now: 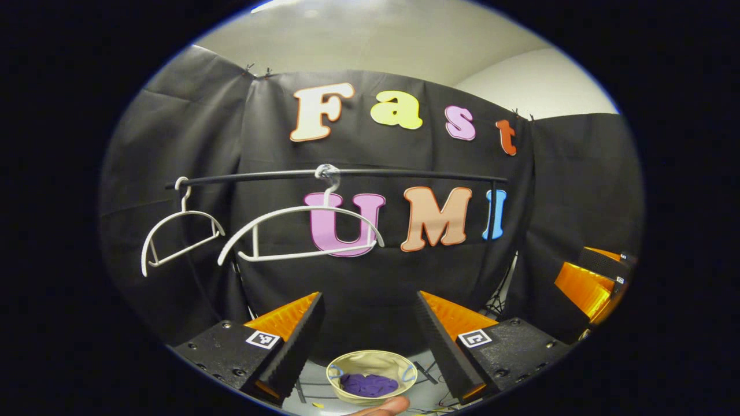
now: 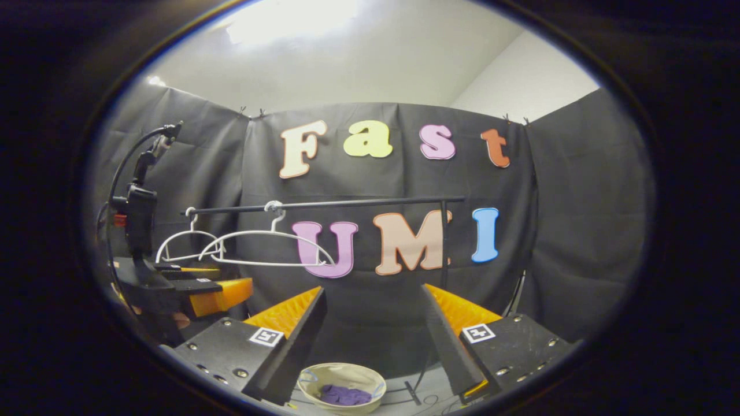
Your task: Grasp the clothes on the hanger with both hands and then place them into the laundry hamper below.
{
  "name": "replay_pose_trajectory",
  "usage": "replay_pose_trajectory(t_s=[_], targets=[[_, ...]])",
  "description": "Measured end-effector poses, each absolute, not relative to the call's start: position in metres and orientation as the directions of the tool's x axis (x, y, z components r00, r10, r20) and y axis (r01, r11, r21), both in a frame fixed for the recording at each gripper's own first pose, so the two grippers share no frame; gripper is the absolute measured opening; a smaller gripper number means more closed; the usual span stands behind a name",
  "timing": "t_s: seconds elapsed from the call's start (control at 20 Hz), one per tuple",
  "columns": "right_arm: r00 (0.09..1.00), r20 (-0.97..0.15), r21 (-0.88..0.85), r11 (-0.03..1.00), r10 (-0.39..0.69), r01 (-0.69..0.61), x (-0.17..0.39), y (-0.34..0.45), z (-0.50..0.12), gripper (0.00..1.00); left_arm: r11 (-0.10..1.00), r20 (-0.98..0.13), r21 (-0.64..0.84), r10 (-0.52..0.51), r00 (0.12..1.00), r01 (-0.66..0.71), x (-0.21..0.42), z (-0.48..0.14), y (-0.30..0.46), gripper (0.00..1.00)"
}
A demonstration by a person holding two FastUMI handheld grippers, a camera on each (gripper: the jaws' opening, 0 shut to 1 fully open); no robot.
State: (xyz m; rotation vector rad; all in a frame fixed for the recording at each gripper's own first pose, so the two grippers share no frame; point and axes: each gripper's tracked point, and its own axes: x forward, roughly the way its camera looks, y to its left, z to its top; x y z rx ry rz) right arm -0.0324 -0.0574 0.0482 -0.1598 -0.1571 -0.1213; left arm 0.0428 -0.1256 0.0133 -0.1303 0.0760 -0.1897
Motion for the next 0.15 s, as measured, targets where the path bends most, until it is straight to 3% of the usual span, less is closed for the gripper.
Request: replay_pose_trajectory(t_s=[0.15], targets=[[0.977,0.158,-0.128,0.978,-0.142,0.163,-0.042,-0.076,0.042,0.94,0.972,-0.054,-0.124,-0.205,0.977,0.197,0.042,0.019,-0.134,0.99]])
